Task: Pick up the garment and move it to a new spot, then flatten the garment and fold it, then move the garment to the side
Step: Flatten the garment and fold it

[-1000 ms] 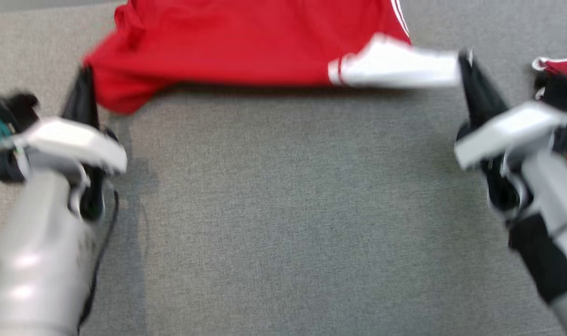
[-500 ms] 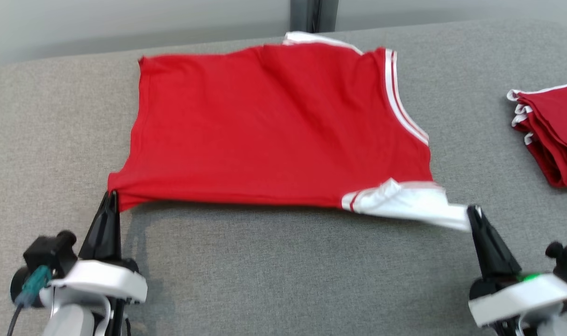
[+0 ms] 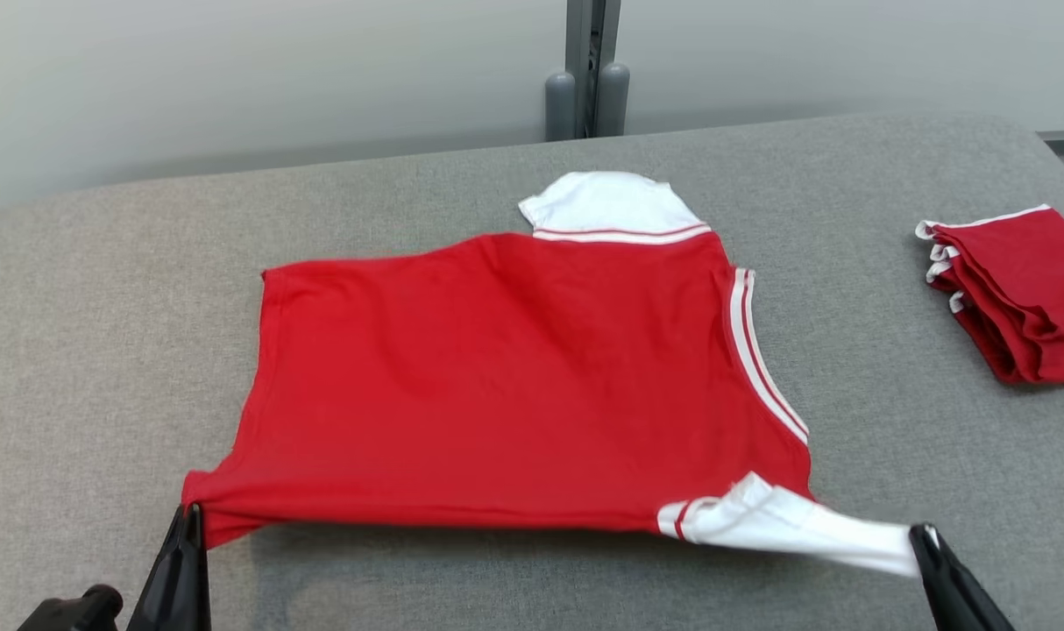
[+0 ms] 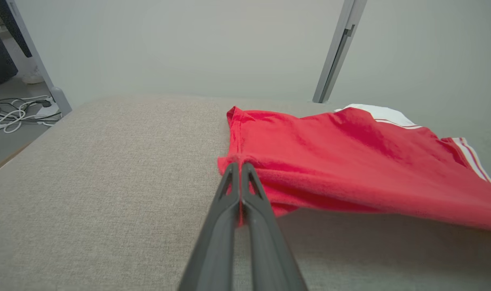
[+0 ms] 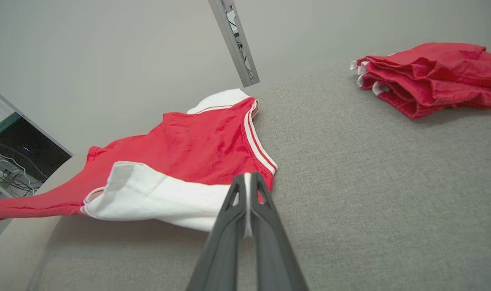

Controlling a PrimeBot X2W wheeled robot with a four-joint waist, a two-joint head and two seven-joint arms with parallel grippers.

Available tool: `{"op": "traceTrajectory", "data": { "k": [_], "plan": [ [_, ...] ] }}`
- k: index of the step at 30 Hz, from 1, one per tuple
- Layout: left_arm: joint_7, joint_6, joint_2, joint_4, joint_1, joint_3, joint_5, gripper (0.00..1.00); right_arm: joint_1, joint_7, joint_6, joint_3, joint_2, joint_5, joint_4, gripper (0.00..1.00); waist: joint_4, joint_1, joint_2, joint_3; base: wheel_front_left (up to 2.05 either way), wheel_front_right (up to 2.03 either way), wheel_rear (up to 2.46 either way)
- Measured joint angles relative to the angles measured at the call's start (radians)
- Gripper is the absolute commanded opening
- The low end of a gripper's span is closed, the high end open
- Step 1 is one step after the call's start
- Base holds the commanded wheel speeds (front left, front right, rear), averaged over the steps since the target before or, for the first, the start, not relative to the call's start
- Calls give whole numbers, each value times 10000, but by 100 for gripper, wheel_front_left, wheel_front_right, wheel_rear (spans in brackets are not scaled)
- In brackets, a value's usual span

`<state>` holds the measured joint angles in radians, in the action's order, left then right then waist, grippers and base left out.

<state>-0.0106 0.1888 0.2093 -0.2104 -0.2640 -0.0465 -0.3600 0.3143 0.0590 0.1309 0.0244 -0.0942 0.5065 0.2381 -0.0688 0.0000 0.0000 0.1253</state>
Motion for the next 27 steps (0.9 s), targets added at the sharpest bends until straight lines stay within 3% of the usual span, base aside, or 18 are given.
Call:
{"op": "traceTrajectory", "data": {
  "k": [8, 15, 27],
  "plan": [
    [775, 510, 121, -1379, -813, 63, 186, 0, 853, 1095, -2, 454, 339, -397, 1352, 0, -54, 0, 0, -89, 0, 0, 0],
    [1175, 485, 268, -1361, -624, -125, 240, 0, 197, 1005, -2, 328, 326, -980, 1327, 0, 31, 0, 0, 225, 0, 0, 0],
    [1515, -52, 598, -194, 988, -451, 157, 0, -2871, -228, -2, -903, -1285, -1220, -1106, 0, 361, 0, 0, 1489, 0, 0, 0]
  ]
}}
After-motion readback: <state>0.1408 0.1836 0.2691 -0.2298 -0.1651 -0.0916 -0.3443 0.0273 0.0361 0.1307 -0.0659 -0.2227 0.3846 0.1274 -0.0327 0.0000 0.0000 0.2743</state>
